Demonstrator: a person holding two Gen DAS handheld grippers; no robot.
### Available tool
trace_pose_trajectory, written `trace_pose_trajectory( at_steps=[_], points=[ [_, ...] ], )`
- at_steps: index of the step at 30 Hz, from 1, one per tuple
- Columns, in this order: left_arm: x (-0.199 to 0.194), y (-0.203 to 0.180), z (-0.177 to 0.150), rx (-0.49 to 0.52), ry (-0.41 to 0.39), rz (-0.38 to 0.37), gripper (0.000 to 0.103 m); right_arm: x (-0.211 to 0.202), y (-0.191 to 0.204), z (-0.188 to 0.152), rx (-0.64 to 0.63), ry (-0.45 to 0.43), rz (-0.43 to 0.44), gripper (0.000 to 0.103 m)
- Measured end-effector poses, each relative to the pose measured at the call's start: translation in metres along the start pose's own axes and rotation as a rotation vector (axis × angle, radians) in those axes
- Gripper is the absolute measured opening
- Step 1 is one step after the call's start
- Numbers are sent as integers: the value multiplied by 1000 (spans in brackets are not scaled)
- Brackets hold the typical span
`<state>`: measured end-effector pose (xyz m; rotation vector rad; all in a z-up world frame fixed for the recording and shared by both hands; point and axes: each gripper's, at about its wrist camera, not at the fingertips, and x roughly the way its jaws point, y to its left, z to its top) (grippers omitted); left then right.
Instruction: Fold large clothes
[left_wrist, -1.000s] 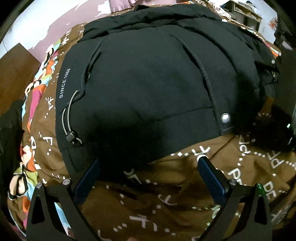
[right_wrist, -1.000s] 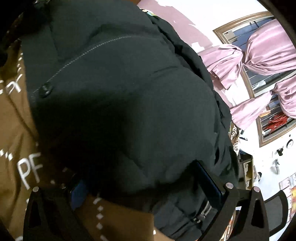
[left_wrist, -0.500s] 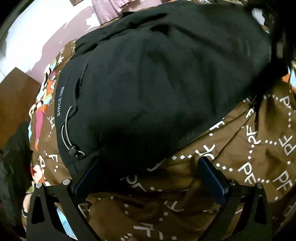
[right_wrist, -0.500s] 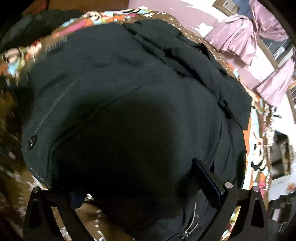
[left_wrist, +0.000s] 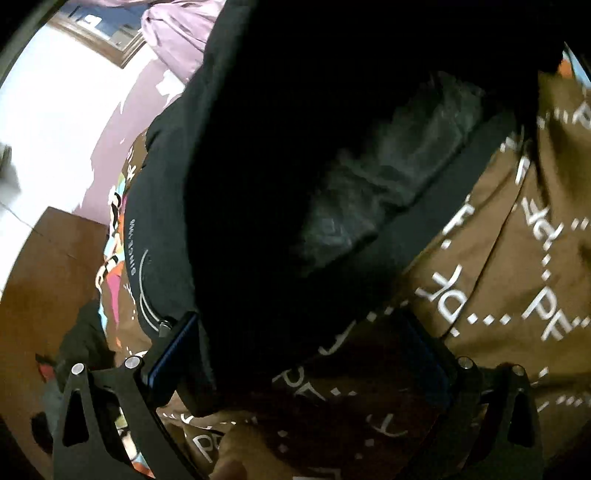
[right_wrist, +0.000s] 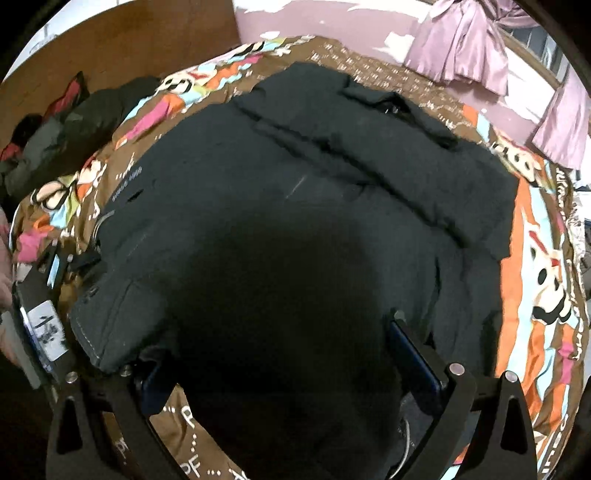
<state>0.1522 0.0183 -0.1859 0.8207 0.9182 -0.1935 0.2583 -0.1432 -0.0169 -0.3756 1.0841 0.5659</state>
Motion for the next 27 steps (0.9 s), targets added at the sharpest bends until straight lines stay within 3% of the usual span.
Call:
trace_pose_trajectory(
  at_steps=[5,11,18,24,27],
  points=[
    [10,9,-1,-4,-1,48,102,25,6,-25,-16,50,28,103],
    [13,15,-6,15,-19,154,102,61,24,-60,-129,122,-24,103],
    [28,19,-11,85,-10,222,100,54,16,-58,-45,98,40,103],
    [28,40,-6,129,-39,247,72,63,24,-71,-97,97,15,103],
    [20,51,1,95,-43,243,61,76,30,-85,-153,91,-61,103]
  ],
)
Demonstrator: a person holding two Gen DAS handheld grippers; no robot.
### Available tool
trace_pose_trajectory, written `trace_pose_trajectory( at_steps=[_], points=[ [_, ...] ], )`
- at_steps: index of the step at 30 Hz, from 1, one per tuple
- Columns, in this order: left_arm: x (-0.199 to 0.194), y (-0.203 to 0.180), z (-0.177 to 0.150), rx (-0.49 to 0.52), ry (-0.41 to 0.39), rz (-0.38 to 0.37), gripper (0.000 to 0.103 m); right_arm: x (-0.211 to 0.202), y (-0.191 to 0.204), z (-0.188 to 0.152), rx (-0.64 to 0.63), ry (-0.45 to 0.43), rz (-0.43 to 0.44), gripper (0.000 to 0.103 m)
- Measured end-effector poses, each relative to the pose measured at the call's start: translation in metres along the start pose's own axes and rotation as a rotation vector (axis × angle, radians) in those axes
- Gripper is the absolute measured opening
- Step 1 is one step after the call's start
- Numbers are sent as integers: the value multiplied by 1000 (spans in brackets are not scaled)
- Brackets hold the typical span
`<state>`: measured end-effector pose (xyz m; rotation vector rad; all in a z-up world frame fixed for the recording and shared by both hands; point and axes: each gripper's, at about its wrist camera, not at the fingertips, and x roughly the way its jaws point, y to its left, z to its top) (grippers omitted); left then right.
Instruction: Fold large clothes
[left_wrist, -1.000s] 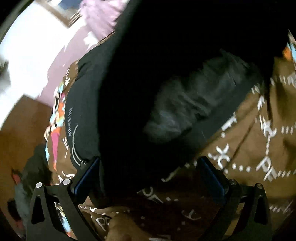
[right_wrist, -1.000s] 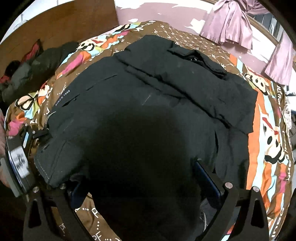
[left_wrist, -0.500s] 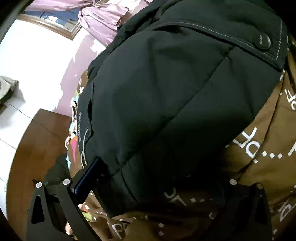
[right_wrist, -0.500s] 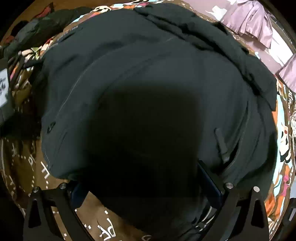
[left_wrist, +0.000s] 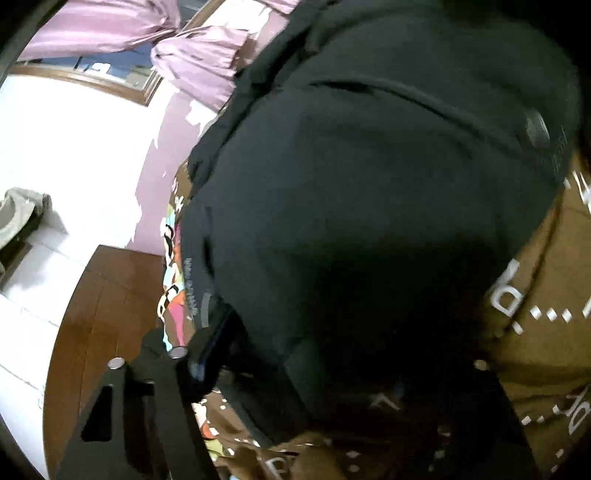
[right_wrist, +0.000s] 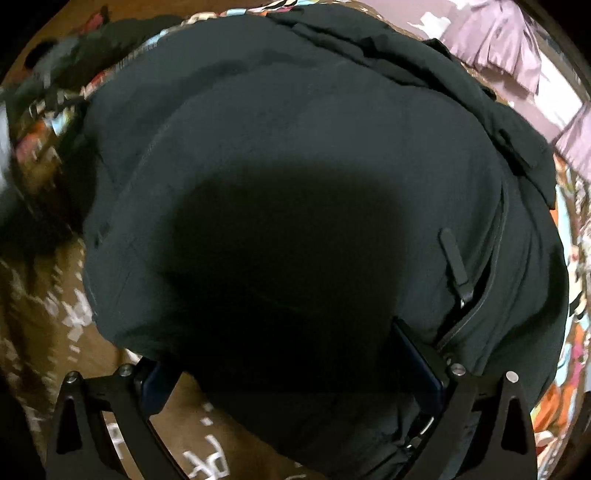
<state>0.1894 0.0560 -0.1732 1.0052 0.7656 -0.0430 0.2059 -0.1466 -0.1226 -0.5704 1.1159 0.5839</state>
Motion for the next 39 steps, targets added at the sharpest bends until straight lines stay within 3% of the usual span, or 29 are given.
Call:
trace_pose_trajectory(
  at_steps=[3,6,12,17,21,27,32,39],
  points=[
    [2,20,6,-67,16,-16,61,14,18,-9,-93,-6,-120,103],
    [-4,17,13,-91,26,-28,61,29,37,-13,-176,9,-251,103],
    [-29,-8,14,-117,28,-53,61,30,38,-5,-120,0,-384,102],
    [-39,4,16,-170,18,-136,61,-26,-8,20,76,-82,-193,100],
    [-51,27,23,-230,-23,-163,59,-75,-34,42,131,-98,-43,100],
    [-64,65,35,-334,-58,-196,38,-98,-72,56,240,-128,114,100],
    [-75,84,50,-400,-89,-195,25,-108,-85,47,347,-175,205,101],
    [-81,107,72,-479,-125,-213,15,-97,-62,25,304,-171,181,101]
  ],
)
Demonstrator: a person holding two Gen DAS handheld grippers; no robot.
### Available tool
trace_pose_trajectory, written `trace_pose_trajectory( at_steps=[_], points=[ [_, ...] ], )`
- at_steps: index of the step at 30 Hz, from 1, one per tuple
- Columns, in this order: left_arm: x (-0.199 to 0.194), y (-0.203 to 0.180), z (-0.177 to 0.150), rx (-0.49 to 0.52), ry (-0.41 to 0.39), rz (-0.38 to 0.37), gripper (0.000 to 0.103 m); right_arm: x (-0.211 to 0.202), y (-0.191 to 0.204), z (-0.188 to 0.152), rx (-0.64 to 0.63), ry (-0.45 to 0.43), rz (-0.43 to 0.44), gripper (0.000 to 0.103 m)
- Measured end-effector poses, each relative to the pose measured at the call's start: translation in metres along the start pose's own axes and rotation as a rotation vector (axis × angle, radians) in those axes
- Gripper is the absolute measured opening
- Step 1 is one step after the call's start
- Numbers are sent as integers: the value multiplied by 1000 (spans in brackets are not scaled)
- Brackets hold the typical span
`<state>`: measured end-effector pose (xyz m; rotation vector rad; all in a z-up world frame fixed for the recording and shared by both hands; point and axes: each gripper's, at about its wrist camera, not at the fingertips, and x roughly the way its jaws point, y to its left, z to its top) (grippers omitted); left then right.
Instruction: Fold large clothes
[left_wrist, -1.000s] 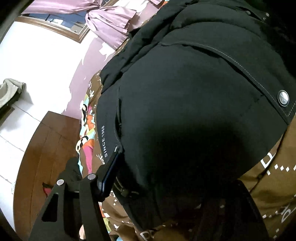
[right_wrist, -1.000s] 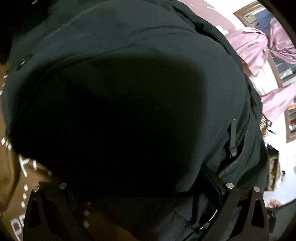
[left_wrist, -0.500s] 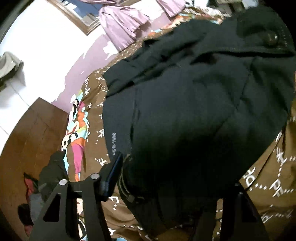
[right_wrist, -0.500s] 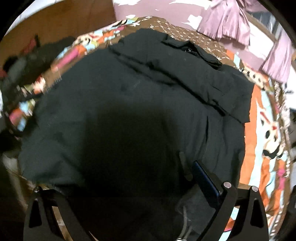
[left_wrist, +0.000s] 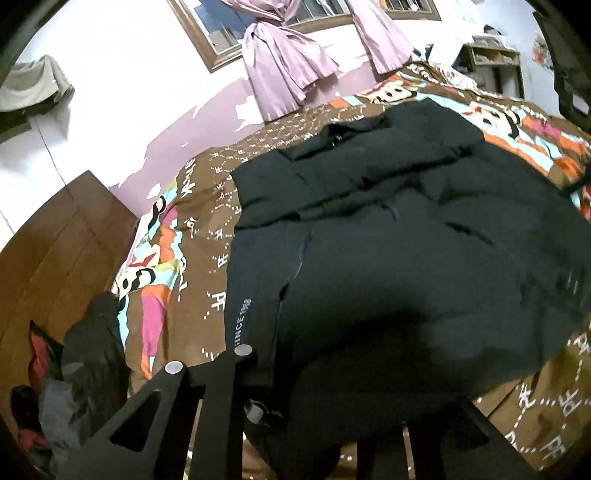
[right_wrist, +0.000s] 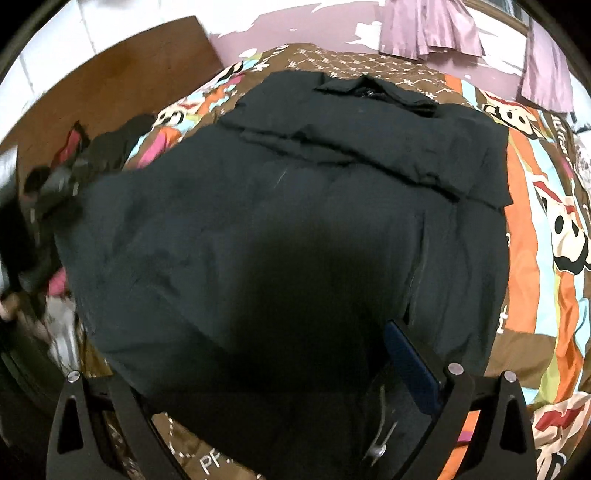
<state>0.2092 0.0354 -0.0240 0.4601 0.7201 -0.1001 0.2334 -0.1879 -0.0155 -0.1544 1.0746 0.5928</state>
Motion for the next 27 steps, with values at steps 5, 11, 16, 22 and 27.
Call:
trace_pose_trajectory(
  at_steps=[5,11,16,22,27],
  points=[
    [2,5,16,-12,-14,-12,14,7,39,-44,-118,-19,-49,102],
    [4,17,22,-61,-2,-47,13,41,86,-73,-354,-15,-348,102],
    [5,20,17,-64,4,-61,13,68,67,-73,-318,-1,-552,88],
    [5,20,13,-74,-3,-82,13,36,46,-54,-204,-94,-555,28],
    [7,27,8,-106,-2,-114,14,-34,26,0,-30,-262,-422,21]
  ],
)
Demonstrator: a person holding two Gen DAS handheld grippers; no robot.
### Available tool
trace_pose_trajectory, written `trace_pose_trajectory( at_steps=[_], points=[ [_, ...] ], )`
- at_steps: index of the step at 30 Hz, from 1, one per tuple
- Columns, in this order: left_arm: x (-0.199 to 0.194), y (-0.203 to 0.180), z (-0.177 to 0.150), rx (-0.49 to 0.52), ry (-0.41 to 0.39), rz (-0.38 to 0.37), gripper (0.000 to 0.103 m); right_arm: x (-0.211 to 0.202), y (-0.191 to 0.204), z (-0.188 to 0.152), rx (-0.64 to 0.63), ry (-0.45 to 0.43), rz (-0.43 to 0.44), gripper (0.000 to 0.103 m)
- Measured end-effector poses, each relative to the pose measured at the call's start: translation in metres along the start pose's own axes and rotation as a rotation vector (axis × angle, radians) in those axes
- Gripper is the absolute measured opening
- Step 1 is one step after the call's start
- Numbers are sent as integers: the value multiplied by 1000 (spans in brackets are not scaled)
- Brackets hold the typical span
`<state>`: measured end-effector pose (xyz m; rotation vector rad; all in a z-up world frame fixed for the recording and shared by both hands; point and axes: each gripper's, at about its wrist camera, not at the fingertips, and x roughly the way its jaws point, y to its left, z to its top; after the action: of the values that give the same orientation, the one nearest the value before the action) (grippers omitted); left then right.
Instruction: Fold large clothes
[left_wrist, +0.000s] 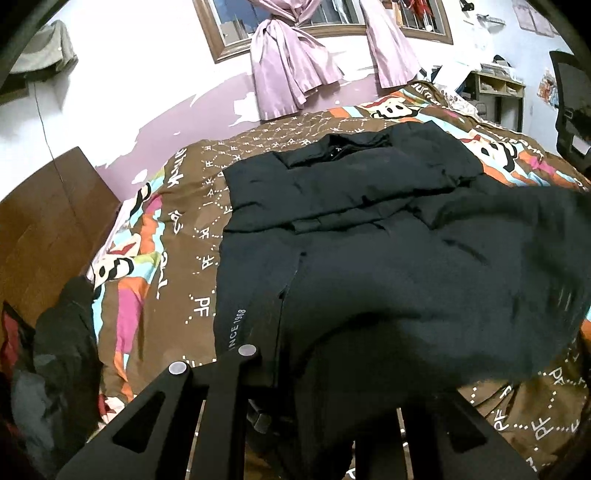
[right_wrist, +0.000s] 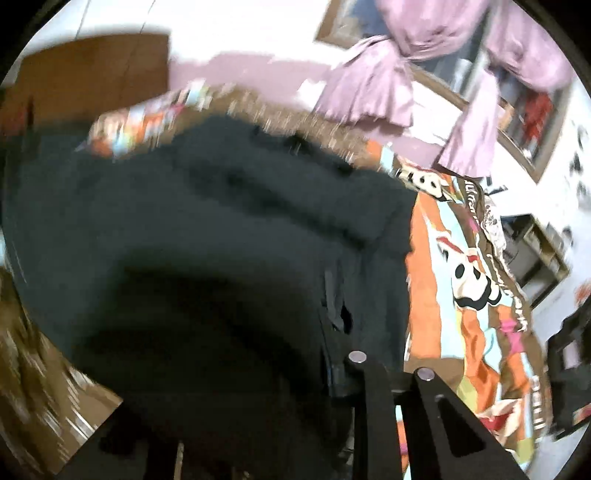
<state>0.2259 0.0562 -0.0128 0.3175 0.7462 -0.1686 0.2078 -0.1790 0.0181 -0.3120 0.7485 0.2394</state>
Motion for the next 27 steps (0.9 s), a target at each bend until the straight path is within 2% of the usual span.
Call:
trace_pose_trajectory(
  at_steps=[4,6,8,11,13,16,19,27],
  points=[
    [-2,4,-2,-26,-3,-21,17,-18,-29,53,112,-73,78,19],
    [-4,1,-8,-25,-4,-39,25,-18,-42,74,186,-71,131,19],
    [-3,-8,-15,11,-1,-31,47,-14,-55,92,264,-53,176,19],
    [-1,-24,-25,84,1,-16,54,-8,-71,115,340,-26,221,19],
    [0,-32,-29,119,-1,-10,55,-6,-76,123,351,-21,225,19],
    [3,-43,-32,166,5,40,55,-5,-76,126,347,-19,228,19],
    [7,-43,-35,165,20,70,55,-4,-76,122,339,-16,235,19],
    [1,-31,-27,115,7,110,31,-10,-78,92,275,-7,216,19]
  ],
)
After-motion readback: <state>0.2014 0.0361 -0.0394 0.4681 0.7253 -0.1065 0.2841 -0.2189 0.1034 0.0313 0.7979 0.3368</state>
